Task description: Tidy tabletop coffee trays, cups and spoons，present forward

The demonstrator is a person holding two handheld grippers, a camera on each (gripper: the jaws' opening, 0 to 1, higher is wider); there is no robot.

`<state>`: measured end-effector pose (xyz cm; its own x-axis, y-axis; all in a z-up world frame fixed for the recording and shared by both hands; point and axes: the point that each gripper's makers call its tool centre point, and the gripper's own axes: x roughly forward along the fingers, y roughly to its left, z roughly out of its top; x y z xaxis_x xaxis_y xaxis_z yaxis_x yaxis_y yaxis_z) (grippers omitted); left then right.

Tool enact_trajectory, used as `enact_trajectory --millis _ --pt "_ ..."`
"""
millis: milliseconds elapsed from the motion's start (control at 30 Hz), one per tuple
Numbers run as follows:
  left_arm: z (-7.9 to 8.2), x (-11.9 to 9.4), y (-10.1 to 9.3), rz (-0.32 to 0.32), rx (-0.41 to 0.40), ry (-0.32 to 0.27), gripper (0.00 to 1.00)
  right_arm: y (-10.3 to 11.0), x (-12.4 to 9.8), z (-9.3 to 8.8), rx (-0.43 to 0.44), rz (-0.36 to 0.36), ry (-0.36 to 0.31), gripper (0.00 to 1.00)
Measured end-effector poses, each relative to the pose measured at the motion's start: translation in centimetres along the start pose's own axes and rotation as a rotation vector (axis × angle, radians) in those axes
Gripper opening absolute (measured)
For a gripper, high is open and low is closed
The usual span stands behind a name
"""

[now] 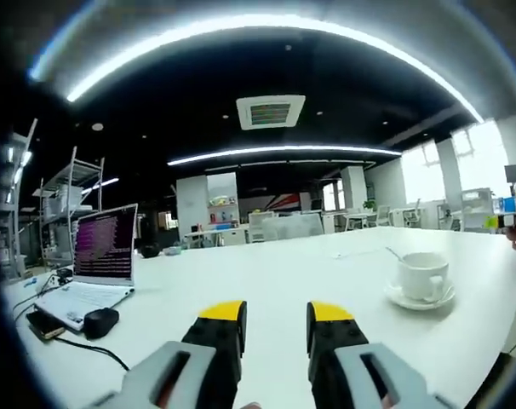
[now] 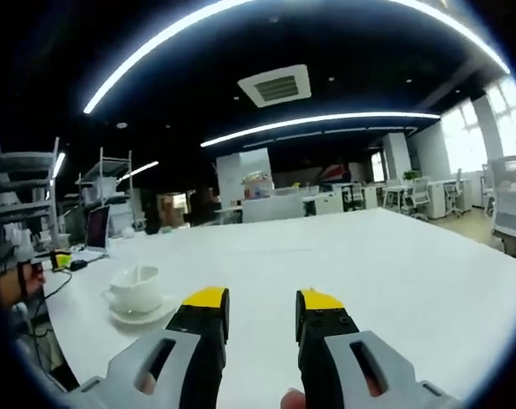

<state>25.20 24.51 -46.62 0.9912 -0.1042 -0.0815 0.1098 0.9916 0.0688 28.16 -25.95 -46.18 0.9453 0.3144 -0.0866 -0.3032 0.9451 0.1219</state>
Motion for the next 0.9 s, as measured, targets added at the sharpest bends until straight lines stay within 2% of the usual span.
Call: enact_trajectory --millis 133,233,267,333,467,533,667,900 --pt "-0.2 0.7 -0.6 -0.042 -0.085 0.015 0.3 1.2 0.7 -0.4 0.03 0.036 0.038 0.32" --pt "-0.6 1.4 -1.4 -0.091 -0.158 0.047 0.3 2.4 1.3 -0.7 0.054 0.07 0.073 0.31" --pt "-0.7 1.6 -1.7 -0.116 -0.166 0.056 0.3 2.8 1.5 -0.6 0.056 0.079 0.077 0.3" --pt "-0.8 2.1 -1.8 -0.127 -0.183 0.063 0.3 3.5 1.9 -0.7 0.078 0.103 0.108 0.3" --pt "-1.4 2.8 -2.3 -0.173 -0.196 0.129 0.3 4.5 2.7 -0.8 0.084 0.14 0.163 0.28" --pt "-1.7 3.0 -2.9 -0.214 -0.245 0.176 0.3 5.0 3.0 -1.0 0.101 0.164 0.197 0.27" --pt "-1.4 3.5 -2.7 -0.229 -0.233 0.196 0.3 5.8 3.4 -1.0 0.059 0.193 0.22 0.27" --pt "-1.7 3.6 -2.4 -0.244 -0.256 0.266 0.3 7.2 4.3 -1.6 0.063 0.238 0.257 0.26"
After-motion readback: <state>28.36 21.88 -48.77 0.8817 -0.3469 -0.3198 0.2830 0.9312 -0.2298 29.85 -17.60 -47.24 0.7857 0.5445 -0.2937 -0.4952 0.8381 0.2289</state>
